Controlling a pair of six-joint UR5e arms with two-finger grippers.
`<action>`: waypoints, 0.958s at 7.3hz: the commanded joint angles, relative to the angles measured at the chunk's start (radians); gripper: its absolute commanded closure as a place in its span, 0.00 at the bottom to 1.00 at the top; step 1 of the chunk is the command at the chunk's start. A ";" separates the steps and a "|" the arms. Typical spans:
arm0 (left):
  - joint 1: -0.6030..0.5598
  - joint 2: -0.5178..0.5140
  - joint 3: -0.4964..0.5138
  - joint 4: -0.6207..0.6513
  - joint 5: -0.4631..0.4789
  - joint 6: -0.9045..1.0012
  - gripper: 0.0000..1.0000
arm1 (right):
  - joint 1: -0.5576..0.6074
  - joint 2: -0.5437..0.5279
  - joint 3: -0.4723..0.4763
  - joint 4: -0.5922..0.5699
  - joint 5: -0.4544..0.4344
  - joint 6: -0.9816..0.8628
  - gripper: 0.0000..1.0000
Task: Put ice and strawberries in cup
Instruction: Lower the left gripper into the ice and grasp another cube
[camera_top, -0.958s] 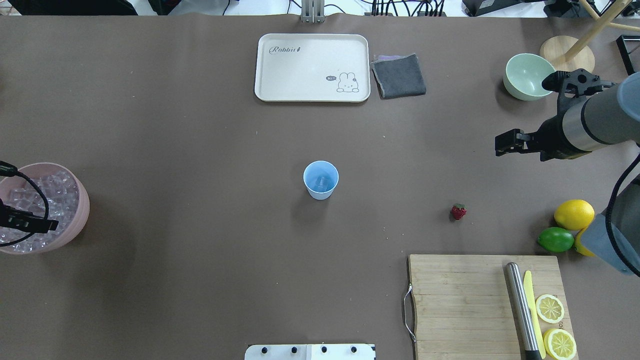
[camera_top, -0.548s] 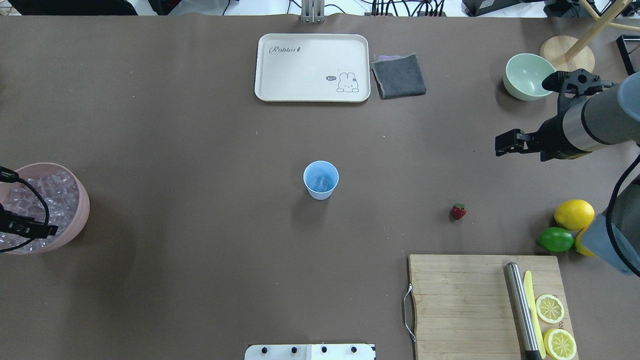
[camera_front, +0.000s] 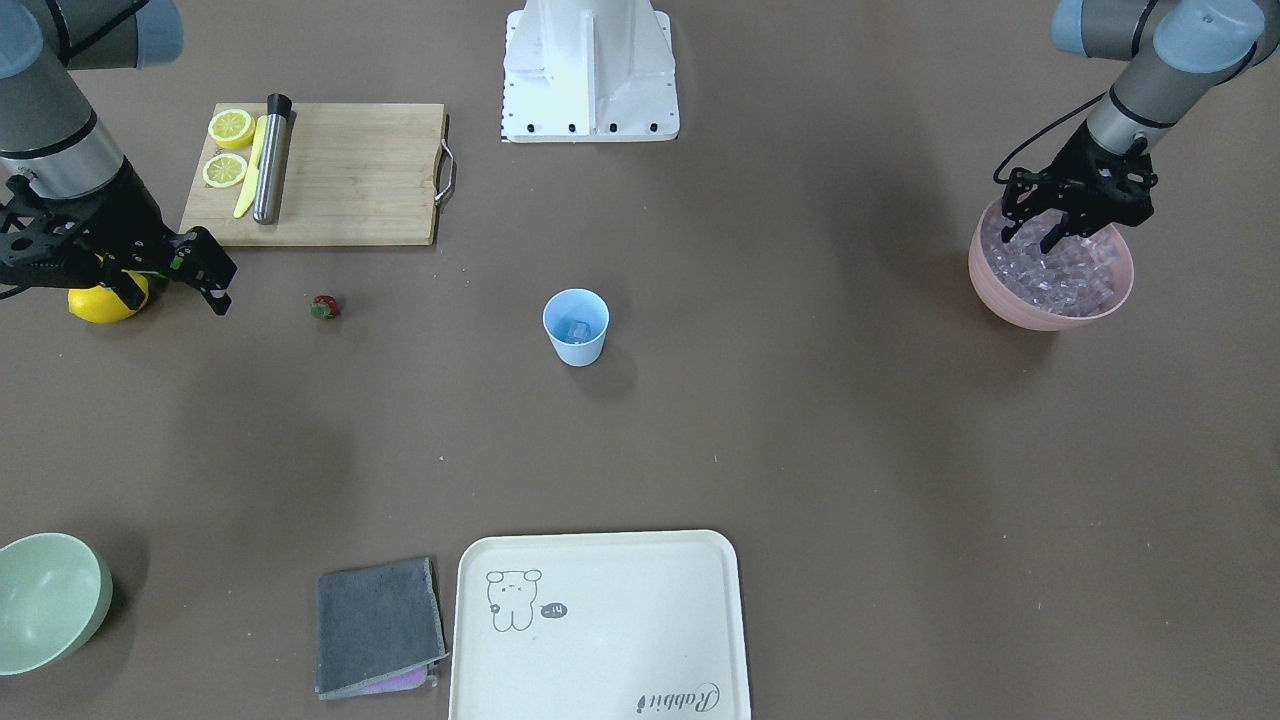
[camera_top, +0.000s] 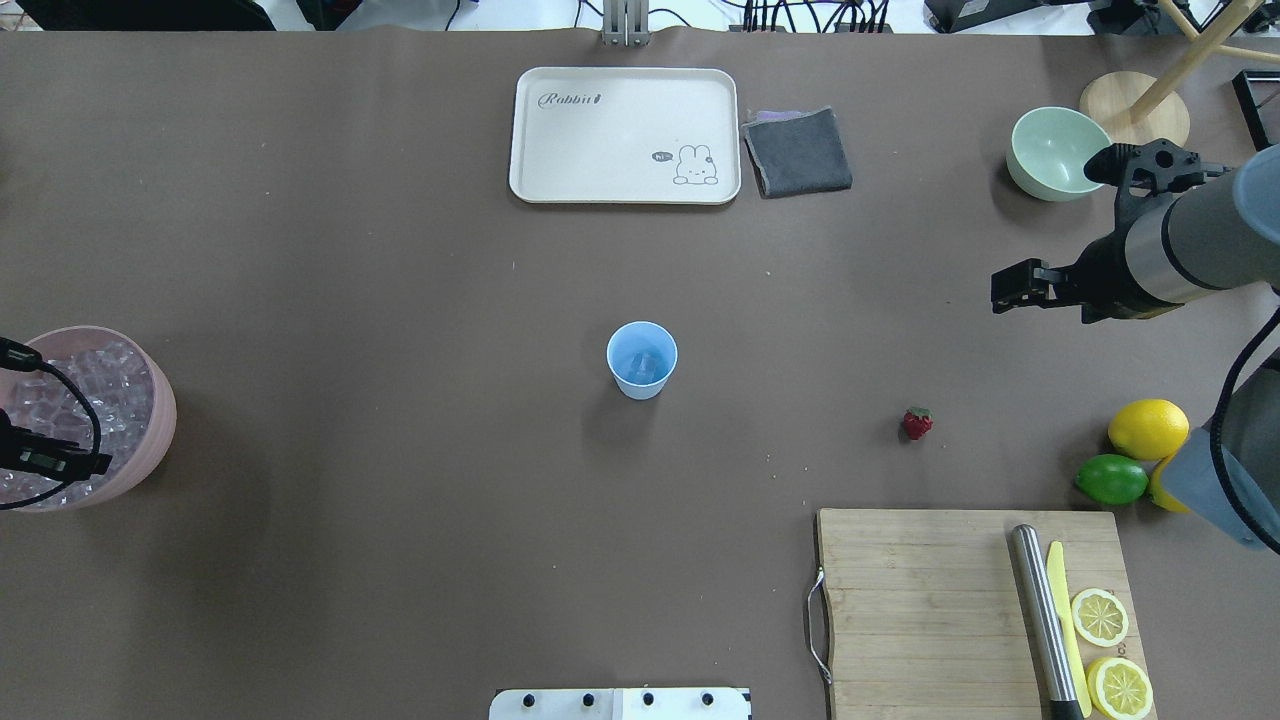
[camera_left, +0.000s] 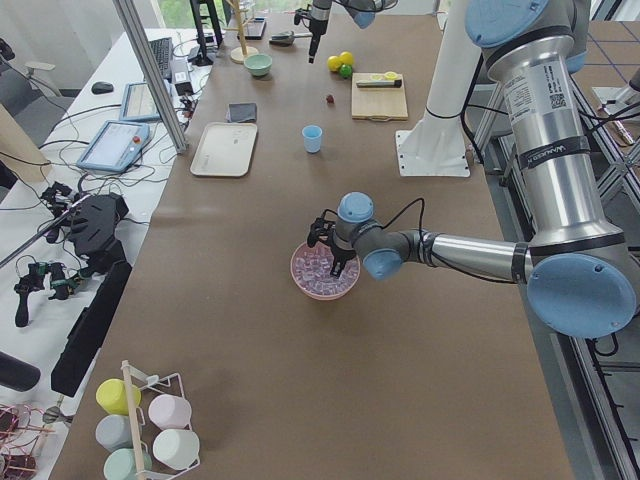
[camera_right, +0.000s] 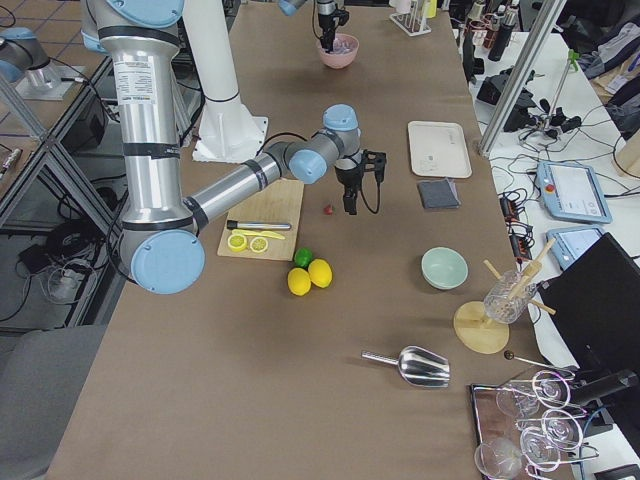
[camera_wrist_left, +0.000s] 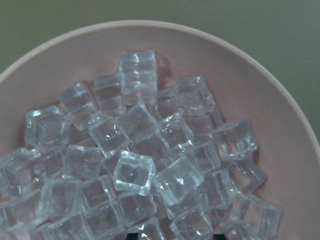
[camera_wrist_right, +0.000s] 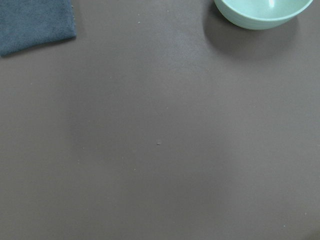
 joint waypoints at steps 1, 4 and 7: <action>0.000 -0.001 0.003 0.000 0.000 0.002 0.73 | 0.000 0.000 0.000 0.000 0.000 0.000 0.00; -0.001 -0.001 -0.002 -0.006 -0.001 0.005 1.00 | 0.000 0.000 0.000 0.000 0.000 0.000 0.00; -0.016 -0.019 -0.013 -0.001 -0.030 0.008 1.00 | 0.000 0.002 0.000 0.000 0.000 0.000 0.00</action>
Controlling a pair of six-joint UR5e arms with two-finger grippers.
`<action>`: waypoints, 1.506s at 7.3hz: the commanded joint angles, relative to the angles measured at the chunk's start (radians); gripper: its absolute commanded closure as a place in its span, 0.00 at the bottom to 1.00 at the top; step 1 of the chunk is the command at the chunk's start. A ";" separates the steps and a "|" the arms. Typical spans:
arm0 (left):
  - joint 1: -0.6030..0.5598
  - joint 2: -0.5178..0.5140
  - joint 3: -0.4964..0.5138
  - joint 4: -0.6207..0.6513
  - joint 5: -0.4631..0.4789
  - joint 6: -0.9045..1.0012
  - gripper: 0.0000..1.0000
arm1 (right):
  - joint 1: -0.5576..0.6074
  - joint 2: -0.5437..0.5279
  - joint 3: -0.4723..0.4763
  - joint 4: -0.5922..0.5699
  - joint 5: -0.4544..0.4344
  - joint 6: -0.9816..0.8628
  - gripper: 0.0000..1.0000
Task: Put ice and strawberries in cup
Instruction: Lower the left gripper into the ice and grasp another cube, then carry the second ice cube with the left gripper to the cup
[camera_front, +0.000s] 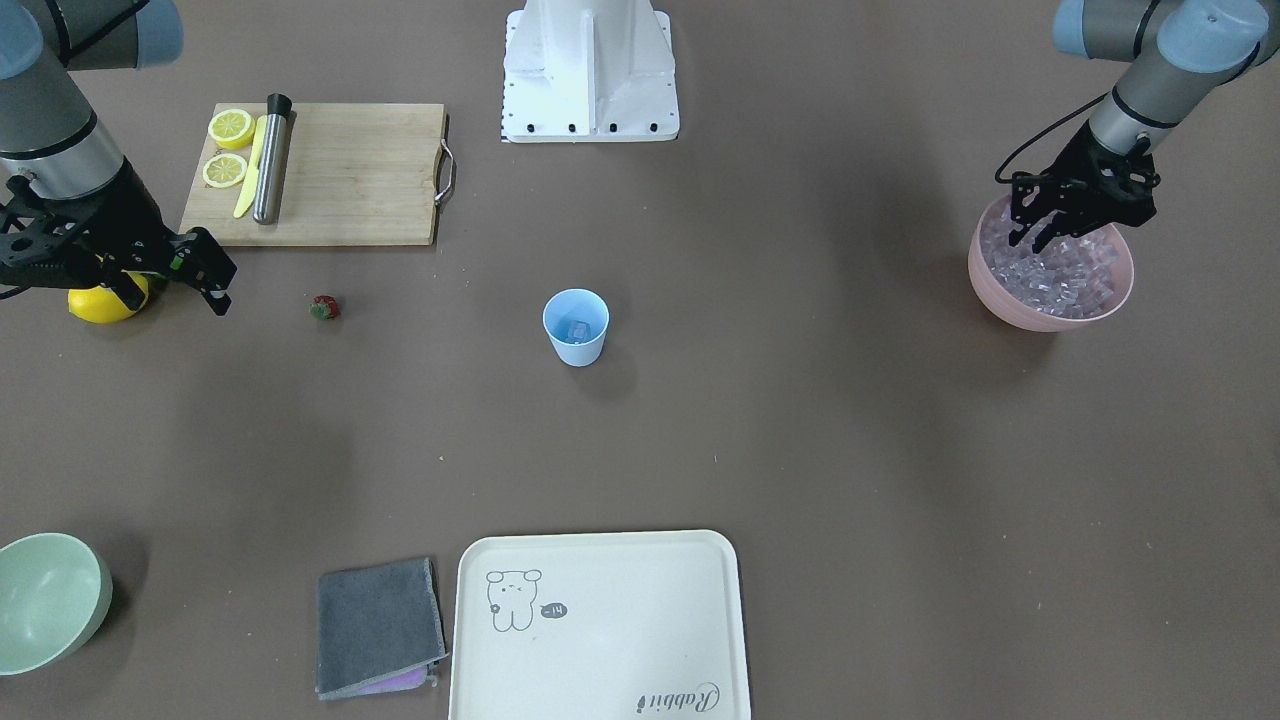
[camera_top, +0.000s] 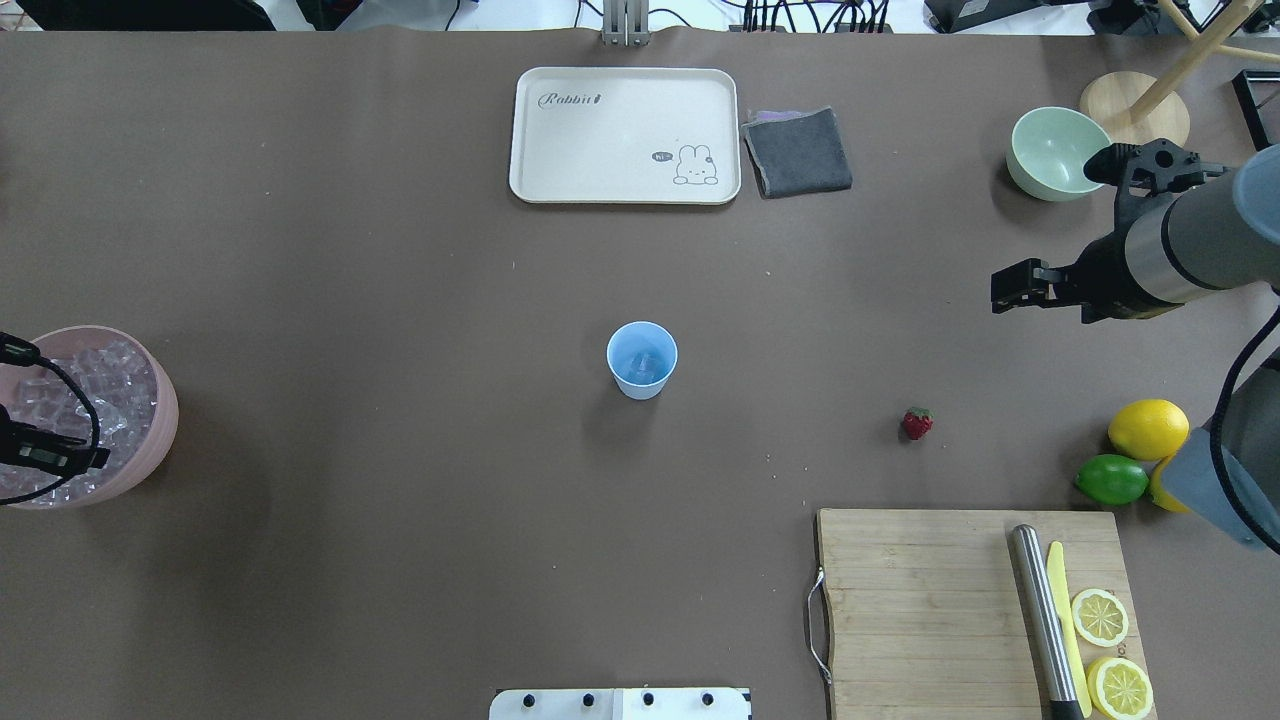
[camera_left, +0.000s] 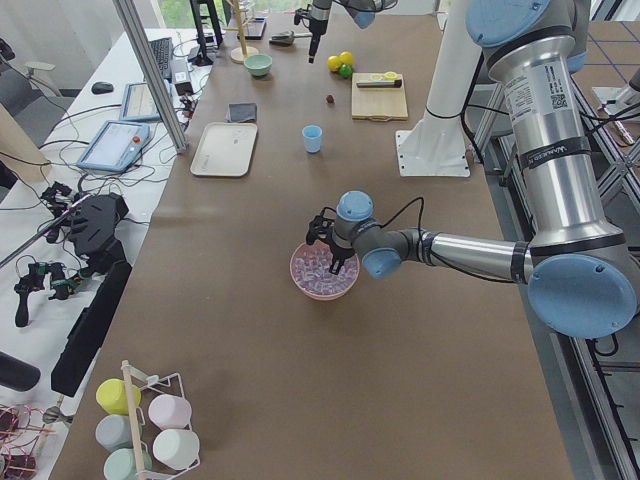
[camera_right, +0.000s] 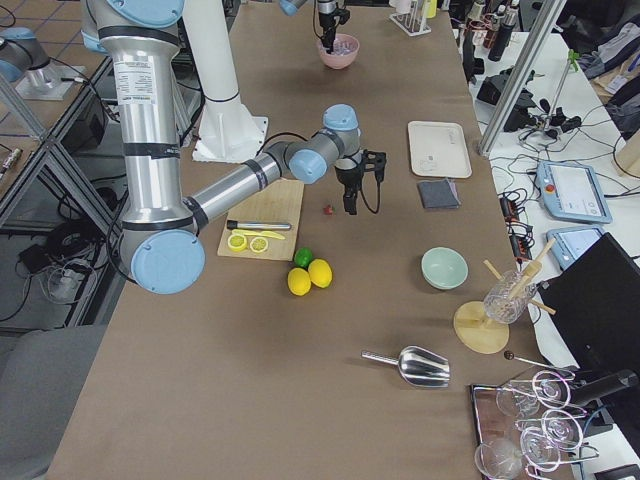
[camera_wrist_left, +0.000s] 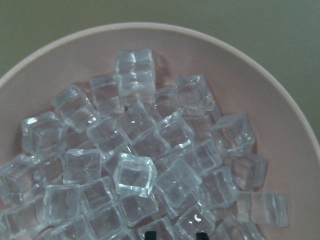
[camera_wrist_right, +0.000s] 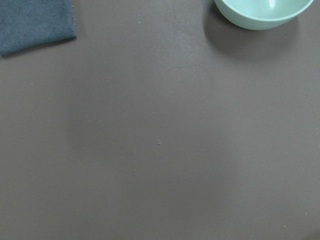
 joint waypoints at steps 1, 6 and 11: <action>-0.042 -0.026 -0.003 0.007 -0.054 0.001 1.00 | 0.000 0.001 0.000 0.000 0.000 0.000 0.00; -0.184 -0.174 0.008 0.087 -0.189 0.013 1.00 | 0.000 0.002 0.000 0.000 0.000 0.000 0.00; -0.162 -0.499 0.020 0.190 -0.278 -0.245 1.00 | -0.005 0.004 0.001 0.000 0.000 0.000 0.00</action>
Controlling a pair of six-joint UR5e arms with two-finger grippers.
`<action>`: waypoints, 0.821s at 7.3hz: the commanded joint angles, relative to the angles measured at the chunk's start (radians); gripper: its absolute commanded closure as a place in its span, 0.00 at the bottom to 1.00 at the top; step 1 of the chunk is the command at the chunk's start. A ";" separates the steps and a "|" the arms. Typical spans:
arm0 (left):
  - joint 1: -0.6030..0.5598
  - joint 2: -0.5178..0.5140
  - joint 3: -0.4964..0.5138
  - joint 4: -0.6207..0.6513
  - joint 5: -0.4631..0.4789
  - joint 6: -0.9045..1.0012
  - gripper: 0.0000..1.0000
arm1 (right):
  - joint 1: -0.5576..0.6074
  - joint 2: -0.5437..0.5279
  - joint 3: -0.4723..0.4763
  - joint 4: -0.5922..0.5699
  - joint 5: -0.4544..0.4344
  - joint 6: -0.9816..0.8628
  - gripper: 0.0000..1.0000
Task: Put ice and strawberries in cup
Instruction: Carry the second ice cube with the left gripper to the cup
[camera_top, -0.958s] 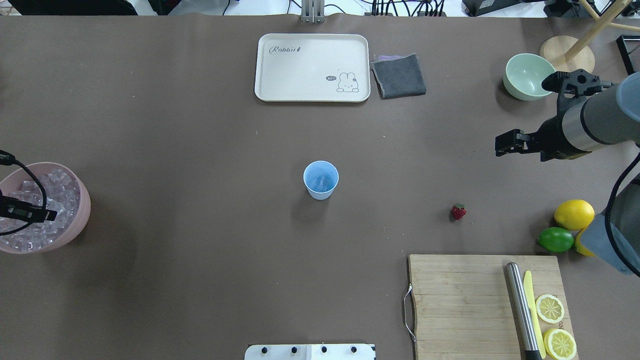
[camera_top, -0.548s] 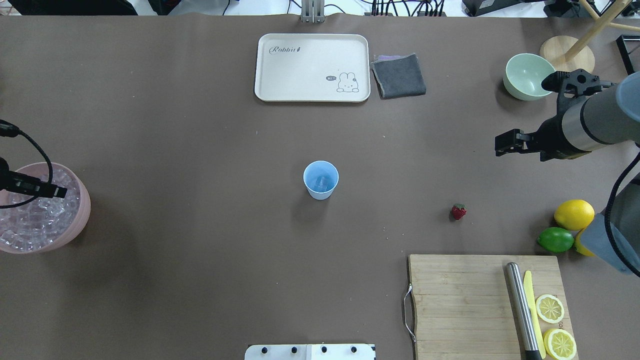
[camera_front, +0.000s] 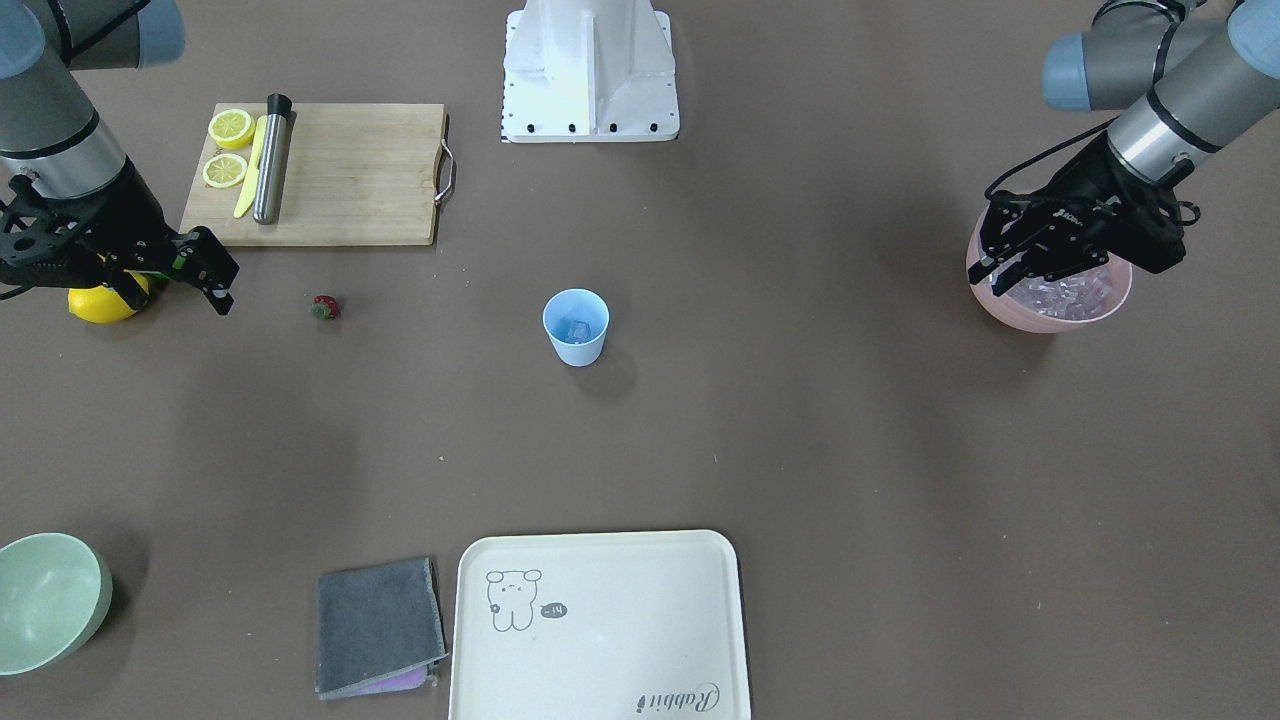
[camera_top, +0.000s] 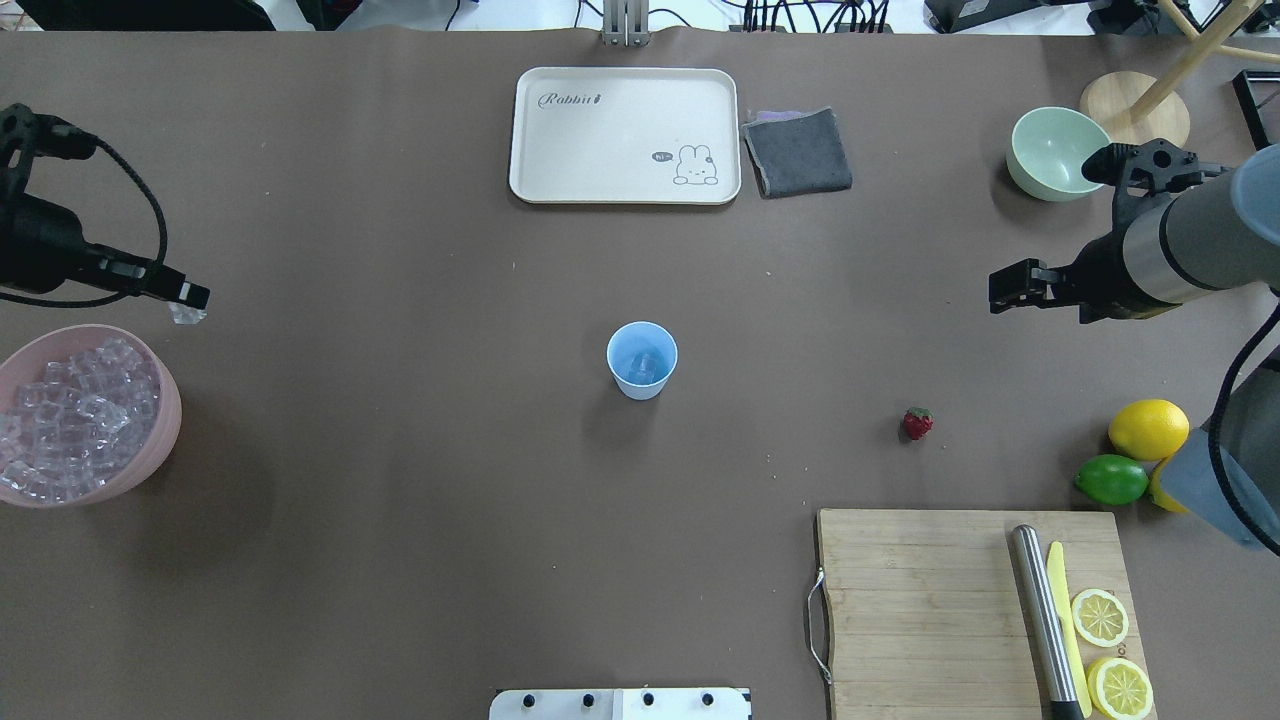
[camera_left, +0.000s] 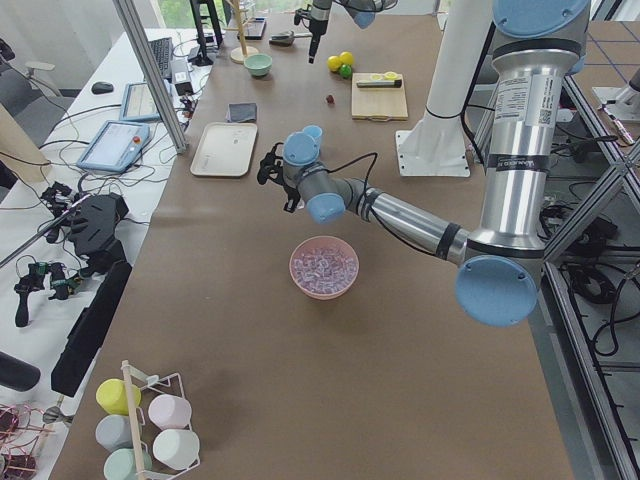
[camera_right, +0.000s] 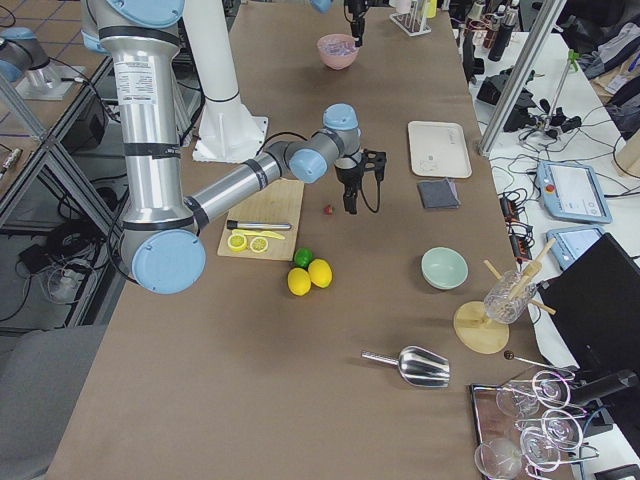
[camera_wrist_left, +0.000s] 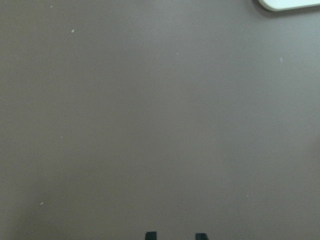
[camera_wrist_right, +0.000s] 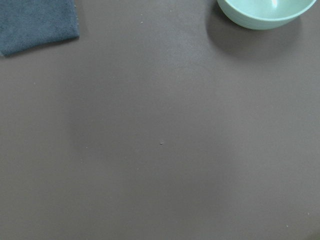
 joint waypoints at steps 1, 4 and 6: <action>0.107 -0.158 0.017 0.007 0.026 -0.221 1.00 | -0.002 0.001 0.000 0.000 0.000 0.000 0.00; 0.256 -0.322 0.101 0.007 0.182 -0.351 1.00 | -0.002 0.001 0.000 0.000 -0.002 -0.001 0.00; 0.356 -0.434 0.170 0.005 0.312 -0.437 1.00 | -0.003 0.001 0.000 0.000 -0.002 -0.001 0.00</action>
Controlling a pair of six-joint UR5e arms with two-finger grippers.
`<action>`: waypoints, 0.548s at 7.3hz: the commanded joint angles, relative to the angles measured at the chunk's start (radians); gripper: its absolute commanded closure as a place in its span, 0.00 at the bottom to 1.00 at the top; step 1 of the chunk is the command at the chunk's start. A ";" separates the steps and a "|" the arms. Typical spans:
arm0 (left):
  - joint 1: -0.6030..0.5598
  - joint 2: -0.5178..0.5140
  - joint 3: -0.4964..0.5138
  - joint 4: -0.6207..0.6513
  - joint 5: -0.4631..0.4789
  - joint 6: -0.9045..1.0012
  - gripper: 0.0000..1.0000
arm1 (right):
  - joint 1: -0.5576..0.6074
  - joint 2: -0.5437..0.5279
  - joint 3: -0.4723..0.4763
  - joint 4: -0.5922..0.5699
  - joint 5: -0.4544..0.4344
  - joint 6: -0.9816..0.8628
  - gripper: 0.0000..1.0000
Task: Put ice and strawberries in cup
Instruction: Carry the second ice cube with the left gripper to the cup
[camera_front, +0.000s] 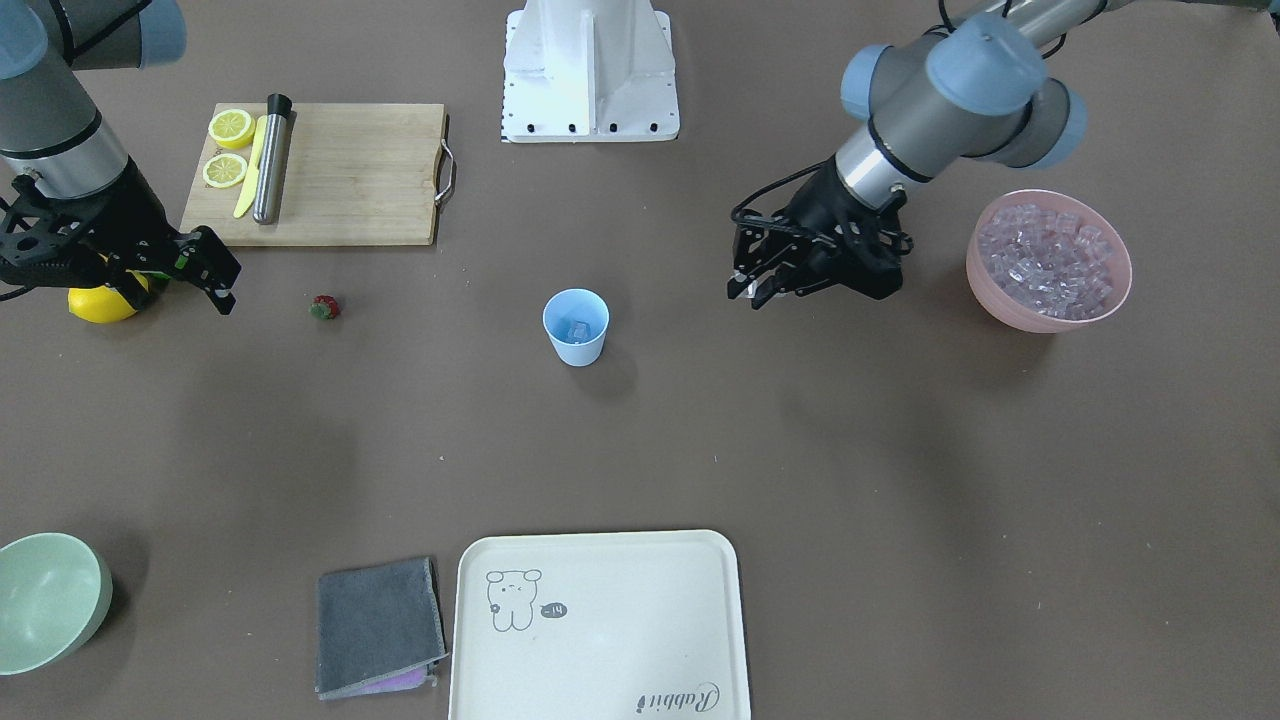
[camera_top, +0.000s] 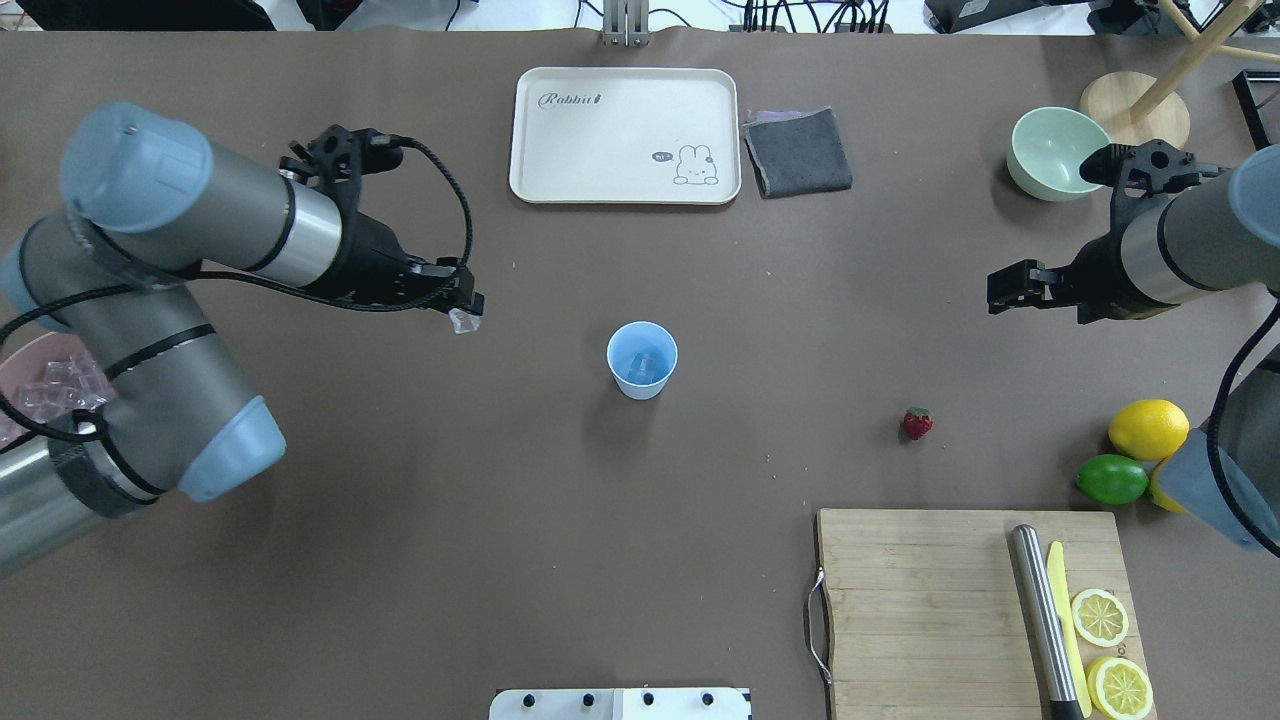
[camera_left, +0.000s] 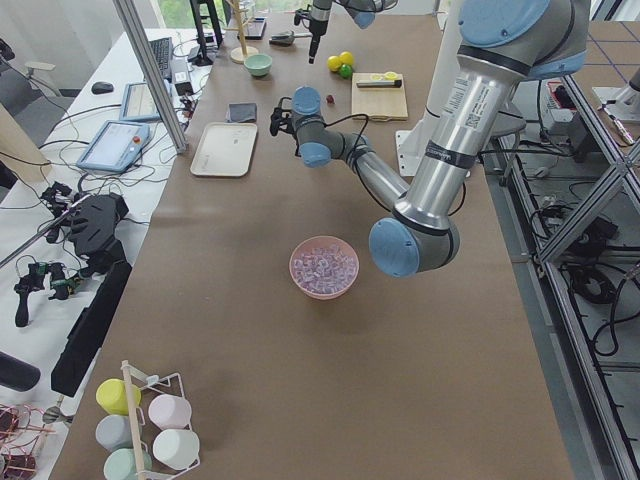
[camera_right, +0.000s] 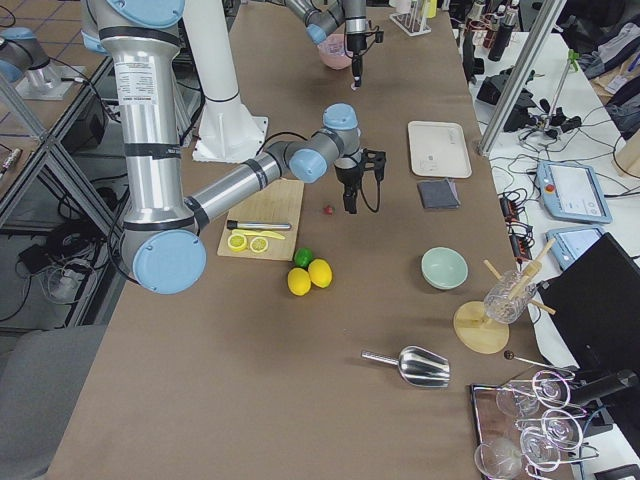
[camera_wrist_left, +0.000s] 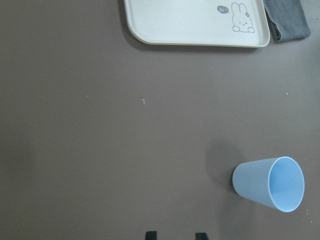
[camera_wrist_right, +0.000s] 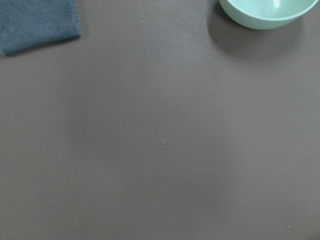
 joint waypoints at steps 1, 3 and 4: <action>0.092 -0.094 0.048 0.002 0.118 -0.078 1.00 | -0.001 0.000 0.000 0.000 0.000 0.000 0.00; 0.138 -0.135 0.068 0.001 0.190 -0.138 1.00 | -0.003 0.000 0.000 0.000 0.000 0.000 0.00; 0.168 -0.157 0.079 0.002 0.242 -0.143 1.00 | -0.004 0.000 0.000 0.000 0.000 0.000 0.00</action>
